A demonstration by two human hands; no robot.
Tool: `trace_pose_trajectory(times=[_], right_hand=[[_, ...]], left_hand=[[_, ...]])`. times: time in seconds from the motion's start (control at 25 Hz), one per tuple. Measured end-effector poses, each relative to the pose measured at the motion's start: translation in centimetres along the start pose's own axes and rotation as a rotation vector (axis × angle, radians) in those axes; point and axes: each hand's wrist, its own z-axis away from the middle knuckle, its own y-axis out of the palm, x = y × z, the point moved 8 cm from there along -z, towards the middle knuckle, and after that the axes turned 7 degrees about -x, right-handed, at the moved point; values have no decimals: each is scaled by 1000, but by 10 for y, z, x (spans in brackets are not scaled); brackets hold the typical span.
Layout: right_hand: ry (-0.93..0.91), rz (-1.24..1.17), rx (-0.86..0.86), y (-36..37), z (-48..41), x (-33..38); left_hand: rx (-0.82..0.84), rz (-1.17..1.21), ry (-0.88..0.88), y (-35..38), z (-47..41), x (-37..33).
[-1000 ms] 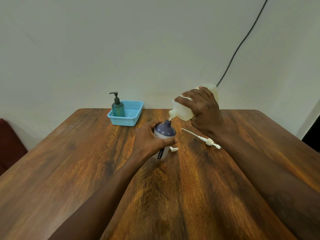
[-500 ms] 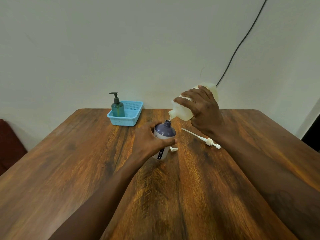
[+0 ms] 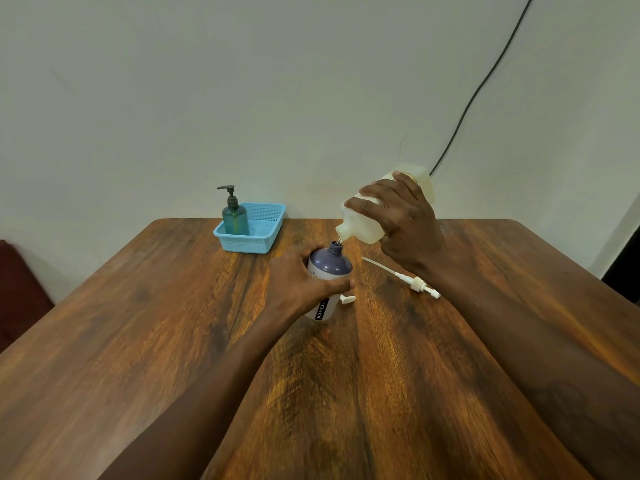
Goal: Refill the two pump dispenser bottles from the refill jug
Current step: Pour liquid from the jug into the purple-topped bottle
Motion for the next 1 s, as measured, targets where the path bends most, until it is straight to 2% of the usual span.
trace_pose_trajectory(times=[0.6,0.8,1.0], right_hand=[[-15,-25,-7,3,3,4],[128,-99,55,13,14,-2],[342,-300,70,24,34,-5]], left_hand=[[11,-12,24,2,-1,-3],[-8,3,12,1,0,-2],[-2,18,19,2,1,-3]])
